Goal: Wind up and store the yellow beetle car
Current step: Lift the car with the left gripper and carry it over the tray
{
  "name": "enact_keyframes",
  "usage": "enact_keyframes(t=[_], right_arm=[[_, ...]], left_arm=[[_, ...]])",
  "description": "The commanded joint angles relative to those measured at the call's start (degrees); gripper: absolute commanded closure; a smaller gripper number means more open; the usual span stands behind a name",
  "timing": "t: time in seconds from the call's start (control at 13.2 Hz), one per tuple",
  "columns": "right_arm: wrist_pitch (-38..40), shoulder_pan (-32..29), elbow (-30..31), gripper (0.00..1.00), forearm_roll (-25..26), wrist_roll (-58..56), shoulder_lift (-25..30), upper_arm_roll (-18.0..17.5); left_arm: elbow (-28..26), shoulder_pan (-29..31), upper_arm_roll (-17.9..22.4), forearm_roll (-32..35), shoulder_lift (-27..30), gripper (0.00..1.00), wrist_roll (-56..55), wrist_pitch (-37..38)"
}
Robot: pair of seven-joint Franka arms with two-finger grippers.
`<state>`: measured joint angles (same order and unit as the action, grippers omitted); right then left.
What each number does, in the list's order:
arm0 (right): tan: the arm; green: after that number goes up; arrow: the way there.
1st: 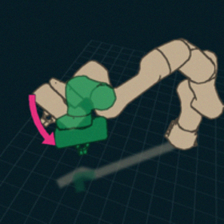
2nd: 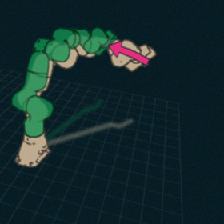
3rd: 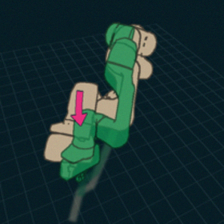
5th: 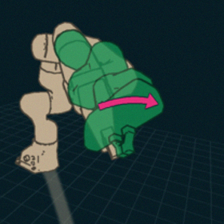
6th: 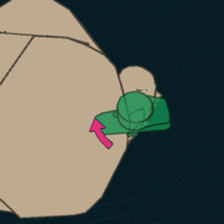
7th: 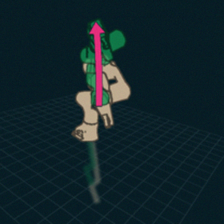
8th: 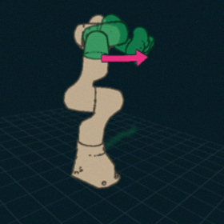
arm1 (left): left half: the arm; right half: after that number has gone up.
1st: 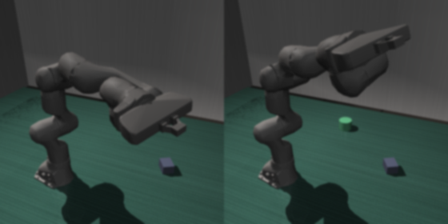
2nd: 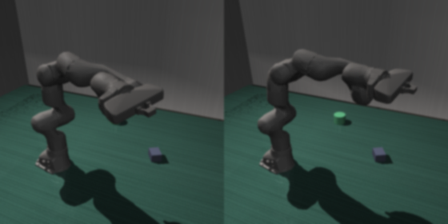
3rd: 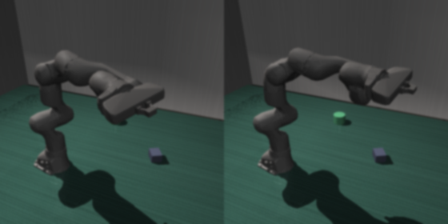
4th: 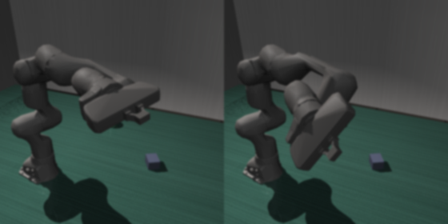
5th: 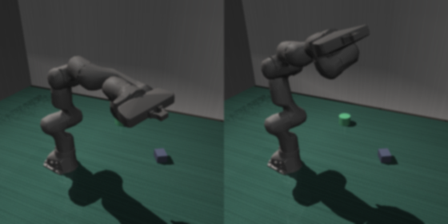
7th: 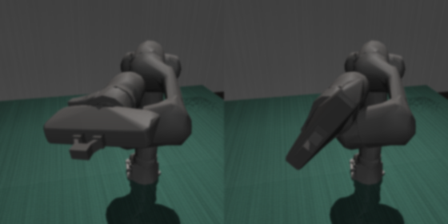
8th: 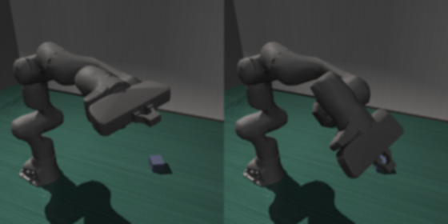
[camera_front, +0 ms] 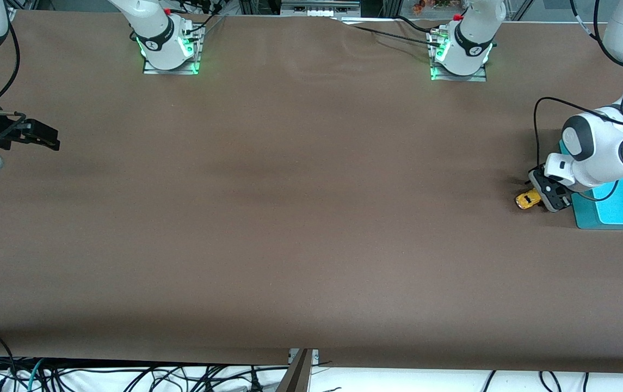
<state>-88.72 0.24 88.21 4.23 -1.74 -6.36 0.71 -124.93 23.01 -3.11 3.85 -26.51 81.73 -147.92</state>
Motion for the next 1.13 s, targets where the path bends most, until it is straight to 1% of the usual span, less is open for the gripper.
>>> enact_keyframes(t=[0.0, 0.08, 0.23, 0.3, 0.53, 0.61, 0.68, 0.91, 1.06], right_arm=[[1.0, -0.4, -0.7, 0.00, -1.1, 0.2, 0.3, -0.3], [1.1, -0.4, -0.7, 0.00, -1.1, 0.2, 0.2, -0.3], [1.0, -0.4, -0.7, 0.00, -1.1, 0.2, 0.3, -0.3], [1.1, -0.4, -0.7, 0.00, -1.1, 0.2, 0.2, -0.3], [1.0, -0.4, -0.7, 0.00, -1.1, 0.2, 0.3, -0.3], [1.0, -0.4, -0.7, 0.00, -1.1, 0.2, 0.3, -0.3], [1.0, -0.4, -0.7, 0.00, -1.1, 0.2, 0.3, -0.3], [1.0, -0.5, -0.7, 0.00, -1.1, 0.2, 0.2, -0.2], [1.0, -0.5, -0.7, 0.00, -1.1, 0.2, 0.2, -0.2]], left_arm=[[-0.8, -0.1, -0.6, 1.2, 1.9, 0.86, 0.4, 0.5], [0.3, -0.2, -0.8, 1.2, 2.4, 0.86, 0.4, 1.5], [3.4, -0.5, -0.9, 1.2, 3.5, 0.86, 0.2, 7.1], [6.6, -0.6, -1.6, 1.1, 3.6, 0.86, 0.2, 11.7], [17.9, -2.3, -1.8, 1.2, 3.4, 0.86, -0.1, 28.9], [19.8, -2.4, -1.8, 1.7, 3.4, 0.85, 0.1, 33.0], [19.9, -1.8, -1.5, 1.9, 3.5, 0.85, 0.8, 34.7], [20.0, 1.3, -0.1, 2.6, 3.5, 0.84, 7.8, 34.9], [19.7, 4.7, 0.0, 5.4, 3.2, 0.84, 10.3, 34.6]])
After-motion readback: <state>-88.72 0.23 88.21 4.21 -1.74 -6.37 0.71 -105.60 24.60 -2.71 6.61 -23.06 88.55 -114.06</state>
